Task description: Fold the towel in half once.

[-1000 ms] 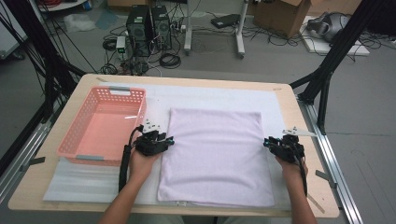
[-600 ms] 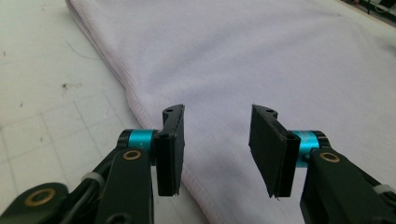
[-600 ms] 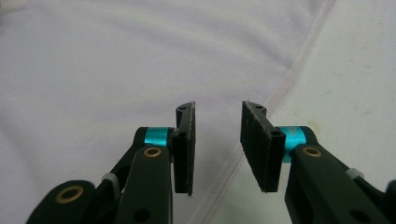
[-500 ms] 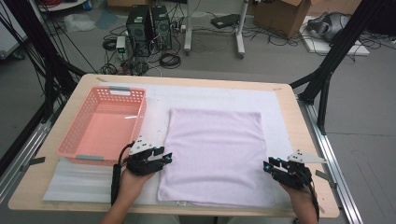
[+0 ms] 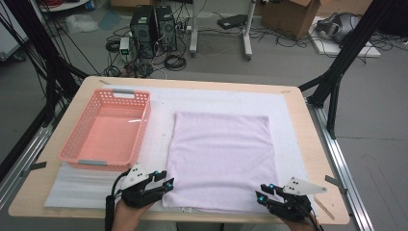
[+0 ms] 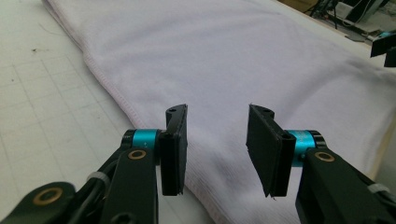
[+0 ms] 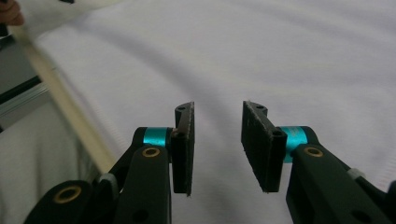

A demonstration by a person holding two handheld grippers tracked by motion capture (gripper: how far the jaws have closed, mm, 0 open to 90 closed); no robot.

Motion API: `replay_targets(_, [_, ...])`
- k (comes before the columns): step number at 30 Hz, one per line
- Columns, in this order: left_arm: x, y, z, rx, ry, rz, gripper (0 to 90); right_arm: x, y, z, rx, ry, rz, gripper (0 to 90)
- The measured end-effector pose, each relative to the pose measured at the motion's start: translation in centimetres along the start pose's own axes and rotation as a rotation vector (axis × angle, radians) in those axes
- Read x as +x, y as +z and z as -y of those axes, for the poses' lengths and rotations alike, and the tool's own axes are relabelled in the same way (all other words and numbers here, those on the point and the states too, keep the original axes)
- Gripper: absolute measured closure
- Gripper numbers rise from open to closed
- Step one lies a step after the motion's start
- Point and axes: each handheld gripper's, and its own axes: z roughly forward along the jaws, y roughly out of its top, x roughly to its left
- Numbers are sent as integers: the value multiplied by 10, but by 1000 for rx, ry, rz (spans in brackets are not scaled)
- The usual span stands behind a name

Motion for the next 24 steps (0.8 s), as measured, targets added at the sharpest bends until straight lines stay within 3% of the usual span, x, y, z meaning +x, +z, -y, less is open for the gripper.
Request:
replay_targets(7, [-8,-6,6,16,14,29,612,17,12,4,38,-35,-98,649])
replay_targets(12, [-12,1,11,65,25,66,639,20,25,4,74,-58,-104,682])
replay_targets(18, [-16,8,17,143,60,112,712,23,31,6,118,-97,-80,870])
replay_targets(20, [-19,8,20,154,93,99,765,23,31,5,119,-105,-78,882])
replay_targets(24, [-19,5,18,173,88,94,881,23,28,5,126,-95,-126,889])
